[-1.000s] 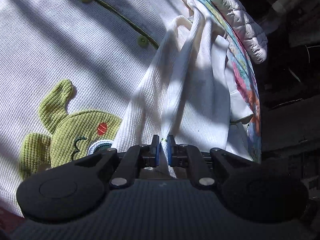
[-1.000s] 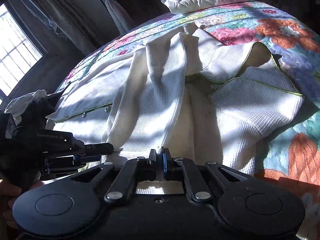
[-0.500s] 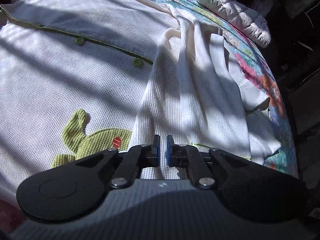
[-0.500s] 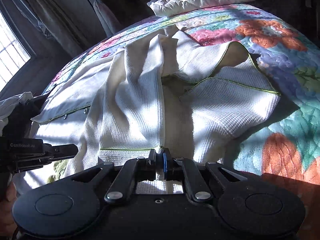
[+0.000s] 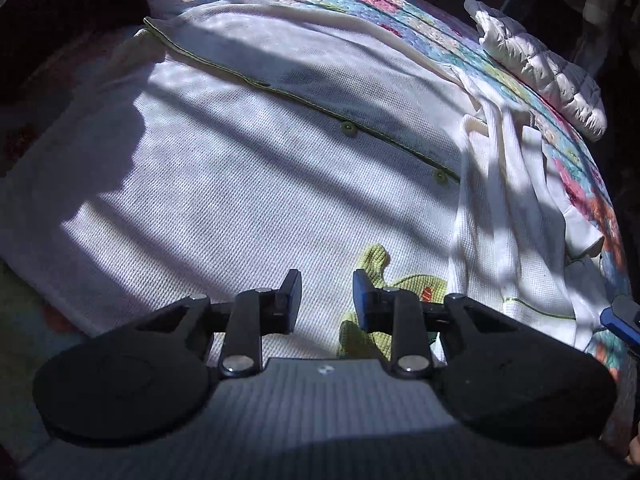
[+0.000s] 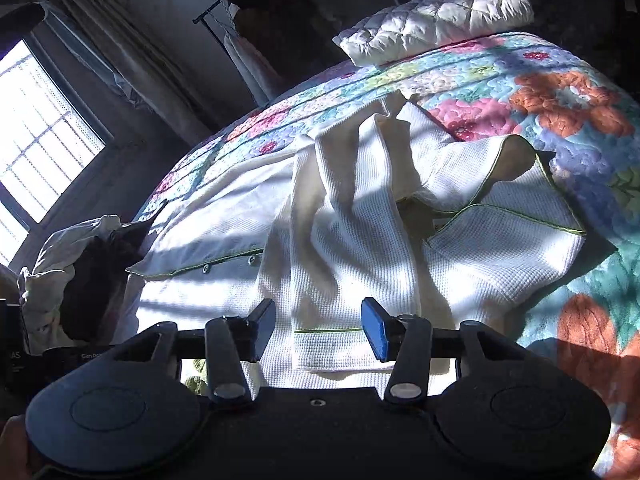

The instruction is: Fold clothes

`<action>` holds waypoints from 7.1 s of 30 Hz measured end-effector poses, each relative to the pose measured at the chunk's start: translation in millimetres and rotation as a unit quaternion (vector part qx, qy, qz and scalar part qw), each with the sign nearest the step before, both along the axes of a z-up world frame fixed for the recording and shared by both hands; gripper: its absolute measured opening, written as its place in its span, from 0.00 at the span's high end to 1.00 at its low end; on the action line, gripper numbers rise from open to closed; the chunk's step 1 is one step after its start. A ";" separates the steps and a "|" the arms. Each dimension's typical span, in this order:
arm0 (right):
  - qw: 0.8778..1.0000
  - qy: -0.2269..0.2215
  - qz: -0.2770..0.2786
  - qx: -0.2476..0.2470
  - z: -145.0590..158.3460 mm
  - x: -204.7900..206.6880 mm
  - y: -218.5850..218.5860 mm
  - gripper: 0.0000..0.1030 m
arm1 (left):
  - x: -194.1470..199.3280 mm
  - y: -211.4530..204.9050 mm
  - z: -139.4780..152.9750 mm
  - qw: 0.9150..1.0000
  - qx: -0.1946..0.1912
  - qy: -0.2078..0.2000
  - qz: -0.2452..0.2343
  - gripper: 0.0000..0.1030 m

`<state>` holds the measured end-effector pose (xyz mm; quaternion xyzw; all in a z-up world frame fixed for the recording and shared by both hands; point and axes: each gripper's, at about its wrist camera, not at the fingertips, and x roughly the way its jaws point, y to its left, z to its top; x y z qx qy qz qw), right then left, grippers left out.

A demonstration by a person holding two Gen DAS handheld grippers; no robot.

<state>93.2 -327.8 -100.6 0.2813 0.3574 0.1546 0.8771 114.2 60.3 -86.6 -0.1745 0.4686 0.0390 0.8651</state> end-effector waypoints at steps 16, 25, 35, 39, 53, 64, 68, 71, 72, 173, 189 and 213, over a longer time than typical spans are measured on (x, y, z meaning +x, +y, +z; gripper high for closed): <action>0.945 0.038 0.326 0.004 11.9 62.0 253.9 0.40 | -36.7 211.7 -27.8 0.976 -0.030 0.041 0.211 0.32; 0.918 0.008 0.371 -0.137 -18.4 50.5 309.8 0.40 | -12.3 223.7 -55.3 0.971 -0.036 -0.014 0.235 0.26; 0.955 0.019 0.271 -0.117 -20.1 66.8 265.4 0.40 | -8.7 194.5 -22.9 0.974 -0.079 -0.117 0.175 0.95; 0.968 0.015 0.230 -0.097 -18.1 69.6 234.6 0.40 | 4.2 144.4 0.0 0.983 -0.089 -0.130 0.094 0.95; 0.988 0.055 0.136 0.056 -34.3 75.0 156.0 0.40 | 15.1 46.6 -16.3 0.990 -0.108 -0.085 -0.014 0.95; 0.969 0.114 0.171 0.138 -46.6 103.0 188.7 0.28 | -1.1 18.5 -4.7 0.989 -0.068 -0.111 -0.069 0.95; 0.967 0.123 0.179 0.135 -47.1 108.2 190.1 0.26 | -2.8 0.4 -8.6 0.987 -0.076 -0.103 -0.097 0.95; 0.967 0.116 0.199 0.109 -47.2 107.6 194.5 0.28 | -4.6 -14.3 -8.0 0.983 -0.086 -0.105 -0.122 0.95; 0.969 0.106 0.204 0.093 -45.9 105.9 196.1 0.41 | -5.5 -20.2 -6.0 0.982 -0.082 -0.108 -0.132 0.95; 0.994 0.099 -0.006 -0.038 -26.8 -66.4 -37.4 0.94 | 0.0 -98.8 -41.3 0.968 -0.049 0.091 -0.228 0.56; 0.980 0.155 0.014 -0.121 -53.6 -48.0 -17.2 0.86 | 10.7 -103.3 -46.3 0.966 -0.044 0.123 -0.222 0.56; 0.965 -0.018 0.148 -0.216 10.4 240.8 126.2 0.31 | 201.5 -64.5 28.9 0.983 0.038 -0.010 -0.180 0.42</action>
